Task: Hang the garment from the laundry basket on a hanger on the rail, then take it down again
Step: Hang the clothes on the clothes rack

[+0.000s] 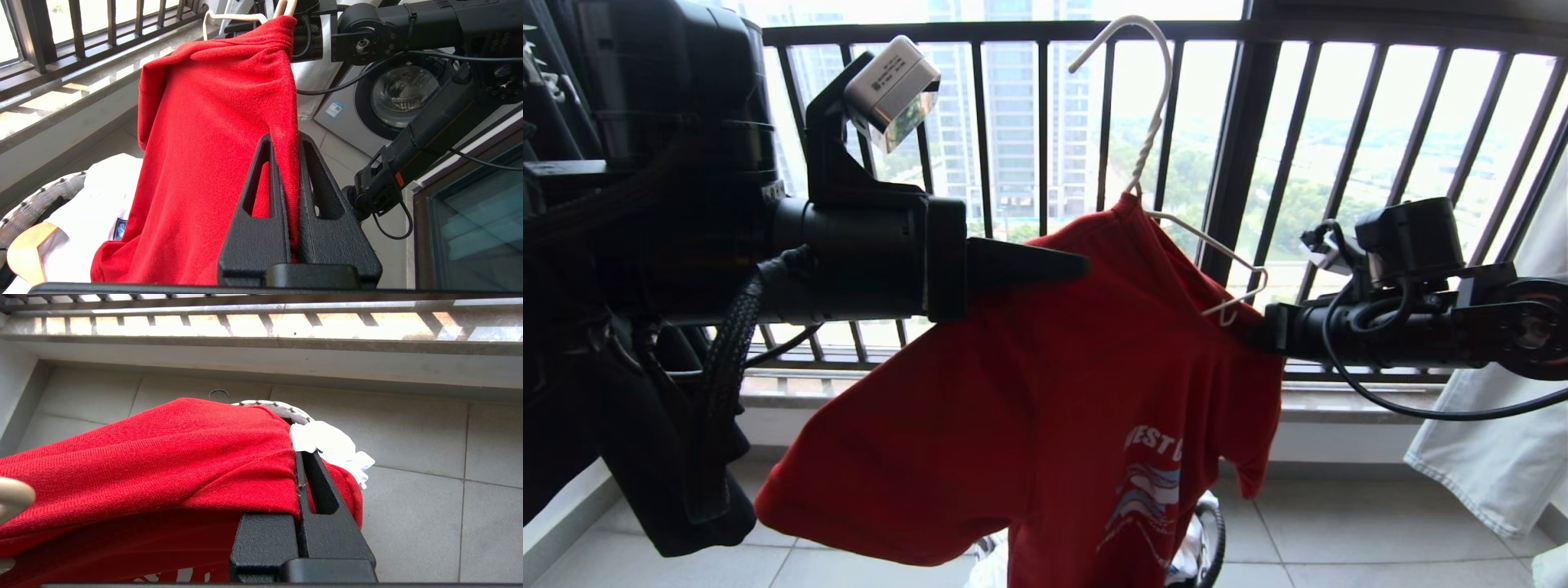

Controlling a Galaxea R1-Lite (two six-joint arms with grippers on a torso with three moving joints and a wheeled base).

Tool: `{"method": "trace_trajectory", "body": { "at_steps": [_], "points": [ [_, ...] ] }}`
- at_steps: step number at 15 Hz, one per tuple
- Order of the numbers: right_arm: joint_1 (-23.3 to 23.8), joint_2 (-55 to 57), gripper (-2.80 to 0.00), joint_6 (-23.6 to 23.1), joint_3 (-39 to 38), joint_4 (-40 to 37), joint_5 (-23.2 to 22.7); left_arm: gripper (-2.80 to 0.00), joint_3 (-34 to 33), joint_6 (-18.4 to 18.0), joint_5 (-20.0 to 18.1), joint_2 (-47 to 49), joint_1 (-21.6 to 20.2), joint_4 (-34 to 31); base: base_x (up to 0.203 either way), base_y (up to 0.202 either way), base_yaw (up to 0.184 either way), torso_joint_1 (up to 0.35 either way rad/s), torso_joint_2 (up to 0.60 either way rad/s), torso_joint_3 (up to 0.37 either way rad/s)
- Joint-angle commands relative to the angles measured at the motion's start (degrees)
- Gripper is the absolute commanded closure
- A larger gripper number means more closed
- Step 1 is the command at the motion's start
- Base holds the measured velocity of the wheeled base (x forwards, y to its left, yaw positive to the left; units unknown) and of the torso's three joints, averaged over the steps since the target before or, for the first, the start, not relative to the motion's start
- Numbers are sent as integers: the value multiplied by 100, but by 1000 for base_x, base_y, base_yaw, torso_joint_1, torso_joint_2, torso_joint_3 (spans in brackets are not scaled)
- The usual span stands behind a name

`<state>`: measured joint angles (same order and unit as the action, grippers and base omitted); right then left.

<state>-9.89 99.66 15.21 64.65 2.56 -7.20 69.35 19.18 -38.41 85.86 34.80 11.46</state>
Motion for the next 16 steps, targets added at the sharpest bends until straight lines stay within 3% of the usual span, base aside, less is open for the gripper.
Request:
{"method": "trace_trajectory", "body": {
  "at_steps": [1, 7, 10, 16],
  "points": [
    [108, -77, 0, 8, 48, -24, -24, 0, 8, -67, -17, 117, 0, 14, 0, 0, 0, 0, 0, 0],
    [149, -281, 0, -1, 58, -66, -44, 0, 42, -211, 20, 357, -8, 44, 0, 0, 0, 0, 0, 0],
    [153, -372, 0, -18, 273, -730, -314, 0, 34, -281, 45, 335, -57, 111, 0, 0, 0, 0, 0, 0],
    [154, -535, 0, -21, 303, -807, -334, 0, 11, -408, 53, 388, -141, 225, 0, 0, 0, 0, 0, 0]
  ]
}}
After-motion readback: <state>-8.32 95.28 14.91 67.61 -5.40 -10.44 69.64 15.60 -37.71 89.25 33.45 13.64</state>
